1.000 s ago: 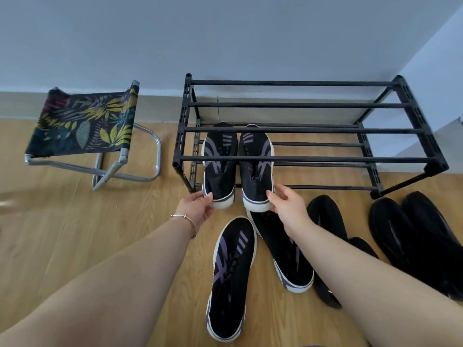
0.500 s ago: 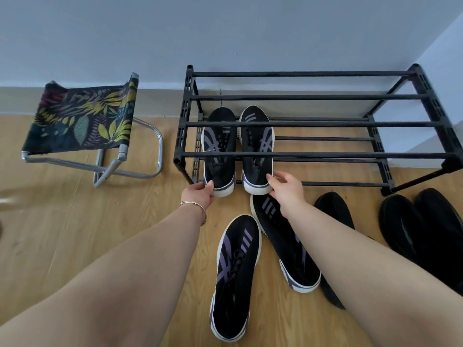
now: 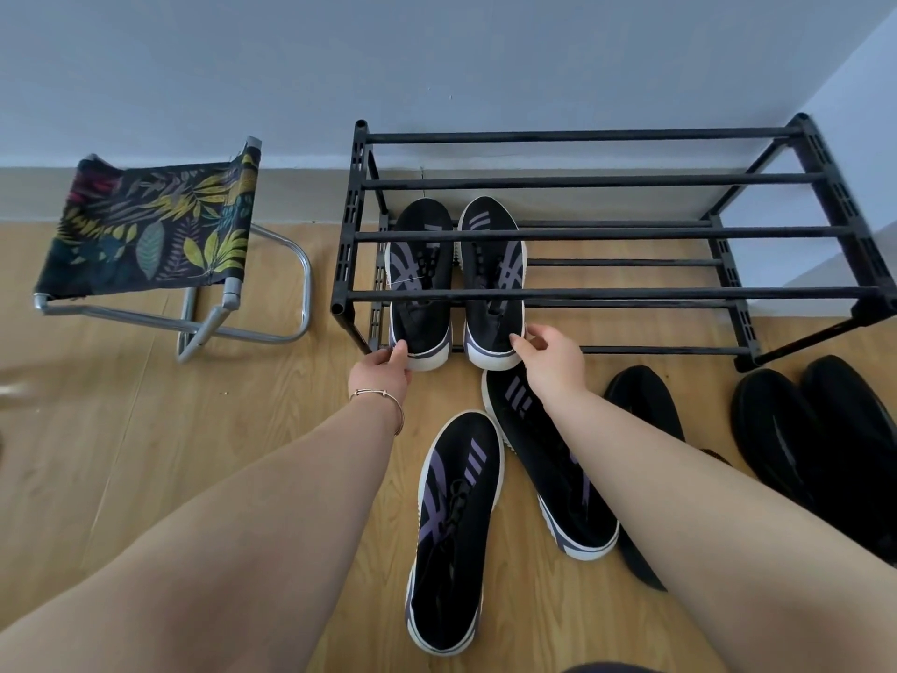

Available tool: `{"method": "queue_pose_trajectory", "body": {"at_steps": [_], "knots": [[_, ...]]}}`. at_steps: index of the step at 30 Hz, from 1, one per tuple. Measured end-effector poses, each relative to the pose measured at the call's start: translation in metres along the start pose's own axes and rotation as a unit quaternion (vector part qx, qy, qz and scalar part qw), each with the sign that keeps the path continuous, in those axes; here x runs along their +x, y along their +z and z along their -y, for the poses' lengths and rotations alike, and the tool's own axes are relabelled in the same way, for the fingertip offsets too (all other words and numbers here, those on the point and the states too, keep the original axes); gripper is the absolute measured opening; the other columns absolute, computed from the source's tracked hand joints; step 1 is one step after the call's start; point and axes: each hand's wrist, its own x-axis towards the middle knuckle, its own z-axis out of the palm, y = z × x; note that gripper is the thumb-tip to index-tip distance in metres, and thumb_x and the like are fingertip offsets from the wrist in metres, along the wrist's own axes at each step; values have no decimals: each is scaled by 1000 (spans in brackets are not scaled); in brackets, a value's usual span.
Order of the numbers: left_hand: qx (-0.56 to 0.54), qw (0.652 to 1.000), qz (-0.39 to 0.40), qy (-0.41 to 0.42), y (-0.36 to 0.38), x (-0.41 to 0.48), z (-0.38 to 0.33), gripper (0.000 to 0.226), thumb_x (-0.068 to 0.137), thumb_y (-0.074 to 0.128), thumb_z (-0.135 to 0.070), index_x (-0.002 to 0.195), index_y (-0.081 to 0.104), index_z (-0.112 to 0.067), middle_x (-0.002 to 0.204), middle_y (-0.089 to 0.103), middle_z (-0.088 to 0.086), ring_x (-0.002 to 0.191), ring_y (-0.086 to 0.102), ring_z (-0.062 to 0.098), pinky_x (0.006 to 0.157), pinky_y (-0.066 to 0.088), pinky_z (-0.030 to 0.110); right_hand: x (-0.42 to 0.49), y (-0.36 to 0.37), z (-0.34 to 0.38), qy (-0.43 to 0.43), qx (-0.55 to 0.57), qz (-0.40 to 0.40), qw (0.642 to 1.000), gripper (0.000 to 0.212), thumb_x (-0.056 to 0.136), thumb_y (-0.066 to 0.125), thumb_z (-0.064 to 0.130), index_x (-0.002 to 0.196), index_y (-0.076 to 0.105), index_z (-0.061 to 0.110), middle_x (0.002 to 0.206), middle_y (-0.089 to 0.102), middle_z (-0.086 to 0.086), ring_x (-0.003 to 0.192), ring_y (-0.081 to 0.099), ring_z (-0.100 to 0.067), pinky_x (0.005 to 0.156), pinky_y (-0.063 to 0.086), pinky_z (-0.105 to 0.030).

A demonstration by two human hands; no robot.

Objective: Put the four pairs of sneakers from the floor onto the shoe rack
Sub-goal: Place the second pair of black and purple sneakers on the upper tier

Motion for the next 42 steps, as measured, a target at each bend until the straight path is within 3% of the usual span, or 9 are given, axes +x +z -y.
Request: {"method": "queue_pose_trajectory", "body": {"at_steps": [7,10,14,18,24,28,34,38,42], "knots": [[306,941,12,142,-6,-36,24,73,94,58,-50,152,34,-15,150,47,11,129,54,30,102,50,43,-35,-27,-18,-178,-262,28,948,54,98,62,36,145,50,12,134,56,-8,127,52,-26,103,45,-36],[451,861,33,233,-10,-55,35,77,95,54,-53,155,26,-13,153,39,13,136,43,31,108,43,41,-48,-40,-28,-240,-325,39,914,56,96,65,33,146,50,11,140,55,-8,131,50,-27,105,46,-36],[598,725,40,339,-13,-69,43,79,96,50,-55,156,21,-13,155,37,9,141,37,29,112,39,39,-58,-50,-42,-337,-416,38,844,54,86,78,26,133,62,5,127,65,-14,114,63,-33,87,56,-40],[647,666,46,369,-15,-78,47,77,96,50,-54,155,22,-13,156,35,11,143,35,30,112,38,40,-64,-59,-54,-379,-487,39,786,52,84,80,27,128,66,5,124,68,-15,115,65,-34,94,55,-42],[671,651,81,346,-34,-86,75,72,98,49,-50,154,24,-14,158,33,10,143,35,30,111,39,39,-85,-67,-83,-266,-489,60,829,49,97,64,36,136,56,8,116,67,-11,99,65,-29,72,56,-37],[699,612,106,355,-54,-89,101,69,98,49,-49,153,29,-13,156,37,10,140,39,31,108,41,39,-104,-70,-105,-205,-468,59,858,55,102,53,37,147,44,7,117,68,-11,101,65,-27,80,55,-37],[703,633,152,286,-70,-102,130,60,99,46,-49,148,31,-16,142,45,6,126,47,28,98,45,36,-122,-64,-117,-140,-433,61,888,55,104,52,30,151,38,6,127,66,-12,112,64,-28,93,51,-36],[616,747,202,145,-72,-103,145,51,101,48,-42,142,37,-15,131,55,11,118,56,32,92,48,37,-132,-57,-116,-75,-336,68,936,40,101,56,27,137,50,11,119,68,-9,106,65,-27,85,55,-38],[442,870,216,14,-73,-110,157,52,97,59,-37,143,46,-16,129,66,8,112,65,26,89,52,32,-145,-49,-115,3,-194,69,979,42,100,60,24,140,49,15,124,66,-6,112,63,-26,93,53,-38]]}}
